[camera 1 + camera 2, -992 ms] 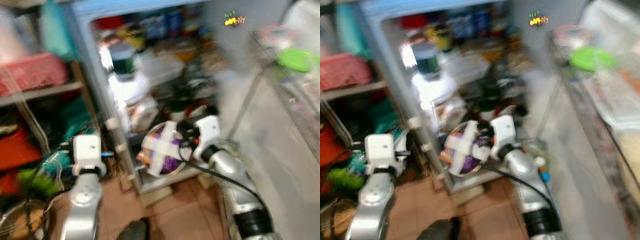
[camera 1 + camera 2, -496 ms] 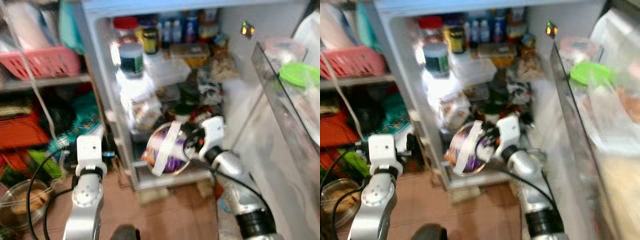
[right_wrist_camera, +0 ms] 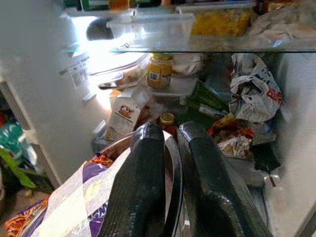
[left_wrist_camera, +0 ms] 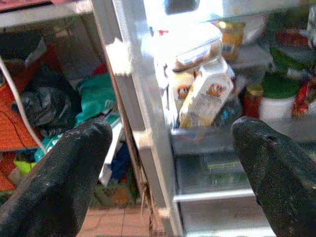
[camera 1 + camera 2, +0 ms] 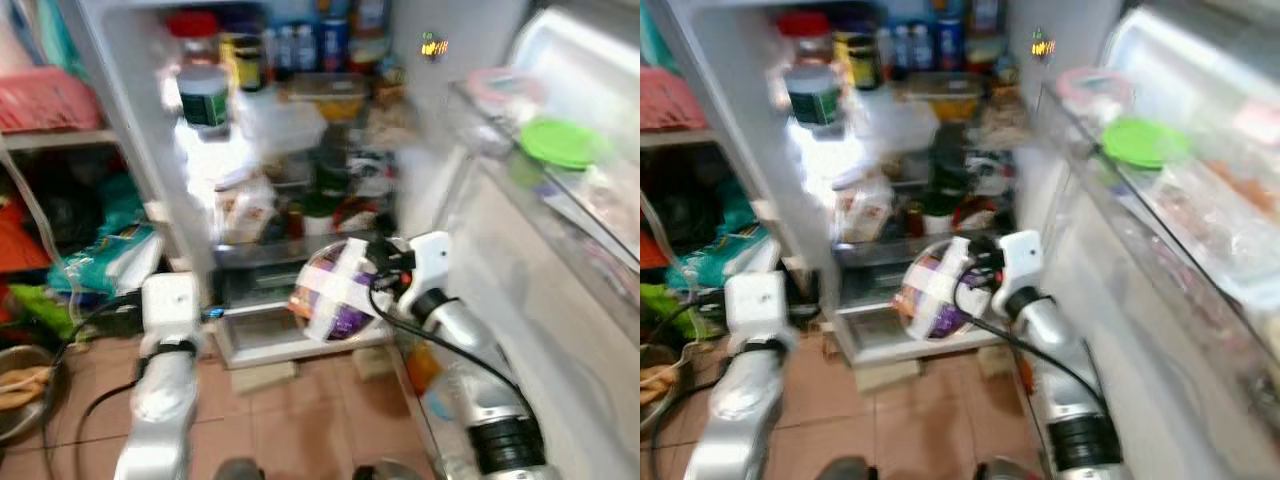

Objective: Restocking fridge

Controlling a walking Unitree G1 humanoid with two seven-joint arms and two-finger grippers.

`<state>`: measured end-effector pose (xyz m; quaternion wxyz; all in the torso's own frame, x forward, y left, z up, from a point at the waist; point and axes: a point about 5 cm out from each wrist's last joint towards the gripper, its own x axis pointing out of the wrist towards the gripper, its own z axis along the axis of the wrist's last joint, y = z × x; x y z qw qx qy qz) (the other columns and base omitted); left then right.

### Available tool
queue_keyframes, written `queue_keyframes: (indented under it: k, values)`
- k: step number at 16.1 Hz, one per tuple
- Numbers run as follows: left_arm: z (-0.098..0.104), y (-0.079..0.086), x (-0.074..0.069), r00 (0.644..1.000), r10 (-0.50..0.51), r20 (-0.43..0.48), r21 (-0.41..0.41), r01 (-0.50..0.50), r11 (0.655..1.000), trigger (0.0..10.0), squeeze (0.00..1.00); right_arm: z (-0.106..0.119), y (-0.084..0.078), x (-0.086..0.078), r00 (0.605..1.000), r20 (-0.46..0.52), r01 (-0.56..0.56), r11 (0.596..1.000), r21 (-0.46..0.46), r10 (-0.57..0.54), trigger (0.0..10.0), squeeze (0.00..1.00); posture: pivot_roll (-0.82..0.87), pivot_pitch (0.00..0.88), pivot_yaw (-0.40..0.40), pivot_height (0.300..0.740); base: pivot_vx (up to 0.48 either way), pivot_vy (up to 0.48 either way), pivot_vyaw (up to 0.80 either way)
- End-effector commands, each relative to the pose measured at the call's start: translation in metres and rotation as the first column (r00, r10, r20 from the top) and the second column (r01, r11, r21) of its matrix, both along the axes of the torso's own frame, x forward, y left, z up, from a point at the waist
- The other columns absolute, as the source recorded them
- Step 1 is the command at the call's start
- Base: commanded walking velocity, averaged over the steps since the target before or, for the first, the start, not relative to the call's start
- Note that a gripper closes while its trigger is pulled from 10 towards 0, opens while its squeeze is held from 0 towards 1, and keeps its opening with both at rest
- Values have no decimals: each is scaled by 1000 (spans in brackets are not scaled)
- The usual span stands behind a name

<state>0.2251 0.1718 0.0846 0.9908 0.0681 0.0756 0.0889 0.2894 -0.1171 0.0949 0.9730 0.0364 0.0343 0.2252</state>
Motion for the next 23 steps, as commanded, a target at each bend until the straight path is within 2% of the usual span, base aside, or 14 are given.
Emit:
queue_keyframes:
  k: [1,7,10,14,18,23]
  values:
    - [1,8,-3,1000,13,7,10,-13,1000,10000,0,11,8,1,999,48,-1,999,37,-1,10000,0,123,8,2,740,0,0,0]
    - [2,9,-2,1000,13,15,-12,-13,1000,10000,0,7,21,-10,998,29,-62,996,58,60,10000,0,119,3,8,740,0,0,0]
    - [2,10,0,1000,14,15,-5,-14,1000,10000,0,10,18,-7,998,35,-51,997,56,49,10000,0,118,0,9,740,0,0,0]
    - [2,15,0,998,68,16,-21,-68,997,10000,0,20,33,-5,993,61,-102,991,85,97,10000,0,126,0,6,740,0,0,0]
    - [2,15,0,997,75,13,-39,-75,996,10000,0,25,36,4,994,77,-83,992,90,76,10000,0,133,0,2,740,0,396,0]
    - [3,12,2,998,51,28,-43,-49,998,10000,0,26,35,5,995,79,-66,994,86,59,10000,0,128,3,4,740,0,278,0]
